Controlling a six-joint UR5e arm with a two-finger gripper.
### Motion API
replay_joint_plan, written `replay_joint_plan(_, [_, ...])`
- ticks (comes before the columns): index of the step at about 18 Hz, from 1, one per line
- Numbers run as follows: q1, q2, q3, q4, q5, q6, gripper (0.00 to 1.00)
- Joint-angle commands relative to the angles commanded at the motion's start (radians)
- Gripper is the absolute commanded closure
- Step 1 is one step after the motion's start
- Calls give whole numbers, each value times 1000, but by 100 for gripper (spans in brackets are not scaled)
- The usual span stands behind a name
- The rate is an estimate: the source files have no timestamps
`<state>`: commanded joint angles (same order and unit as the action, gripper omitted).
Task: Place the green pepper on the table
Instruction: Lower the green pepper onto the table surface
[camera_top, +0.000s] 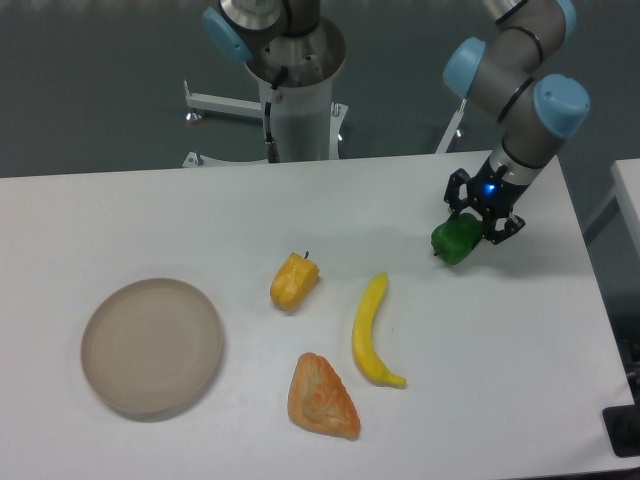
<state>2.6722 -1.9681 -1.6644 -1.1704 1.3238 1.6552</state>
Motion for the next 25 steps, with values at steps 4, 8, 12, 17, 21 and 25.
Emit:
replay_joint_plan(4, [0,-3,-3,0,-2,0,64])
replay_joint_plan(8, [0,-5,-9,2,-3,0,64])
replay_joint_plan(12, [0,-6,-9,2,-3,0,64])
replay_joint_plan(17, [0,-9,-9,3,-2,0,62])
replay_joint_plan(21, [2,-11,-8,3,-2,-2,56])
replay_joint_plan(25, [2,-11,-2,3,0,-2,52])
